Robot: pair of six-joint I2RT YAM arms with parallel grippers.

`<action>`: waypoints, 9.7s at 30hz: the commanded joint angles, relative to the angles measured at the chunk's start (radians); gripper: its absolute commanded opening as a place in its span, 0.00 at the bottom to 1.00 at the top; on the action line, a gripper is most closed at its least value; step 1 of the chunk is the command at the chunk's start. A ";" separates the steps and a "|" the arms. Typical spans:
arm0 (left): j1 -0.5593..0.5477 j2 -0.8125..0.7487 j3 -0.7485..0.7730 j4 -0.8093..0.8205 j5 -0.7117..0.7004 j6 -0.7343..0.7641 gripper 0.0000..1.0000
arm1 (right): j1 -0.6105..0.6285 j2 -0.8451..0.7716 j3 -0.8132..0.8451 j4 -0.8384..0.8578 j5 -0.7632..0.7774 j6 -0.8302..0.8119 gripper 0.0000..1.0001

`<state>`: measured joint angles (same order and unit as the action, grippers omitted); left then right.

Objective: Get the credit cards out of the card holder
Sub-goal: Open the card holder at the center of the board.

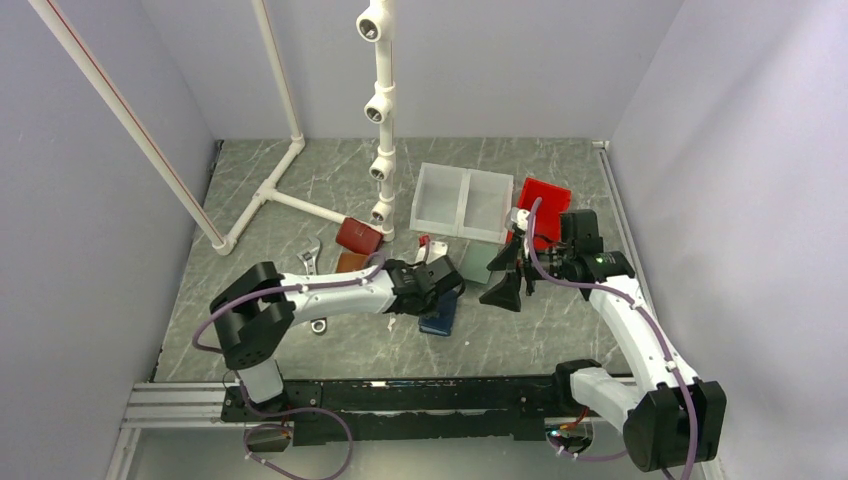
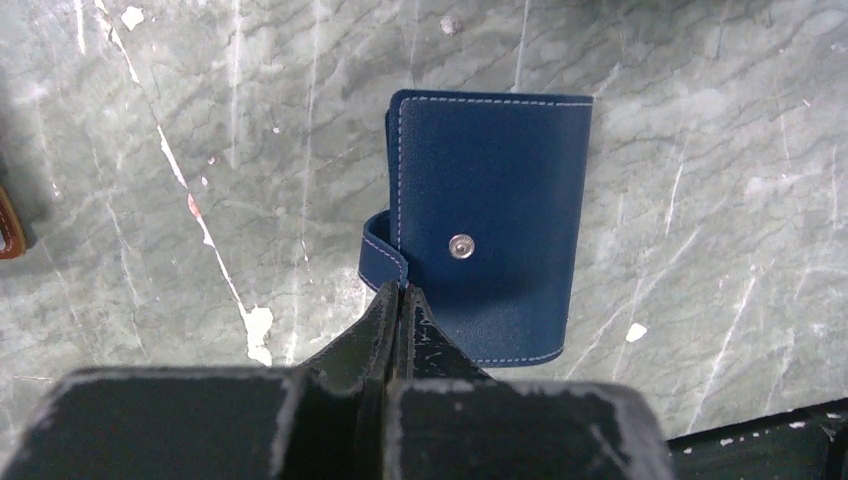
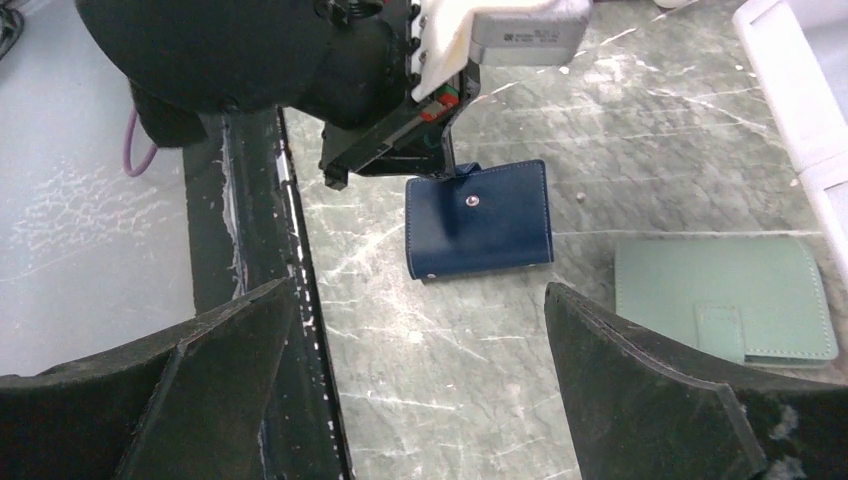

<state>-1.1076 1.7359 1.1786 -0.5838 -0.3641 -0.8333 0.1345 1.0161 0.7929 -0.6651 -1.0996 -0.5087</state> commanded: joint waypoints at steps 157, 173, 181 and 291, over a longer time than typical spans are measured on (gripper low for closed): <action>0.241 -0.455 -0.559 0.298 0.309 -0.118 0.00 | 0.269 0.308 0.015 0.212 0.343 0.212 0.36; 0.242 -0.397 -0.539 0.319 0.353 -0.134 0.04 | 0.389 0.382 0.013 0.244 0.391 0.248 0.17; 0.241 -0.451 -0.594 0.432 0.406 -0.204 0.23 | 0.470 0.458 0.035 0.301 0.347 0.347 0.17; 0.178 -0.684 -0.797 0.849 0.467 -0.124 0.29 | 0.502 0.719 0.316 0.006 0.385 0.189 0.20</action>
<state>-0.9325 1.1366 0.3965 0.2527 0.0902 -1.0054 0.6338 1.7332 1.0863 -0.7818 -0.6632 -0.4442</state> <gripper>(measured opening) 0.249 0.204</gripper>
